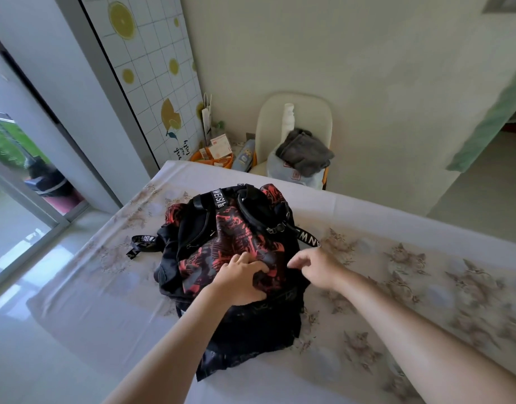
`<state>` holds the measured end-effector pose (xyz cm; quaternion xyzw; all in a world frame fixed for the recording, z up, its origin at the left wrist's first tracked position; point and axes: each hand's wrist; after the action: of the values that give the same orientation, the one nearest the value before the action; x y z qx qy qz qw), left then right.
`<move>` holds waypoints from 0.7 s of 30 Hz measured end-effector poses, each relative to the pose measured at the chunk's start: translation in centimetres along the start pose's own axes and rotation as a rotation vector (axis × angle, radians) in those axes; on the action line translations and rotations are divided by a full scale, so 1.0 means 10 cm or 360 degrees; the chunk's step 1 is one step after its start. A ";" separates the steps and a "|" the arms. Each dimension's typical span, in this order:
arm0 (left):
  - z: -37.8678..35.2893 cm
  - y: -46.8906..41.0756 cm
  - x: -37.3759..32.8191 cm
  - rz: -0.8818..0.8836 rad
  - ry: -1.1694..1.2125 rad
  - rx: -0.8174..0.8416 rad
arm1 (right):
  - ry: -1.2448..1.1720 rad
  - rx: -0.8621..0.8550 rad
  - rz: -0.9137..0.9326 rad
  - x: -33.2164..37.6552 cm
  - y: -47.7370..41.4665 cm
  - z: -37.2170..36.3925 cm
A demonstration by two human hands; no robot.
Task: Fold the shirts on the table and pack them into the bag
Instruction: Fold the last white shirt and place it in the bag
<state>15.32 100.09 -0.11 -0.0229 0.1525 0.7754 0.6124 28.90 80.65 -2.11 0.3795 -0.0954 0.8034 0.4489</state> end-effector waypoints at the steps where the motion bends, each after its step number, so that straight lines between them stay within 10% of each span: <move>1: 0.05 -0.07 -0.01 -0.0002 0.0020 -0.0002 | -0.0011 -0.0136 -0.0029 -0.03 -0.09 0.01; 7: 0.15 -0.80 -0.04 -0.0210 0.0142 -0.0656 | 0.0137 -0.0288 -0.0172 -0.14 -0.64 -0.07; 15: -0.09 -1.58 0.04 -0.0264 -0.0249 -0.0526 | 0.0064 -0.0417 -0.0224 -0.23 -1.21 -0.39; 21: -0.06 -1.37 0.17 0.0190 0.1031 -0.0804 | 0.0317 -0.0349 -0.0167 -0.26 -1.43 -0.37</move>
<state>27.91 104.27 -3.93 -0.4064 0.1433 0.7753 0.4619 39.11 89.02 -9.16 0.2512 -0.1177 0.7971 0.5363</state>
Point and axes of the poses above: each hand's wrist, its own y-axis away from the middle knuckle, its own z-axis out of the back of the hand, x = y × z, and after that the axes turned 14 degrees about -x, right-handed
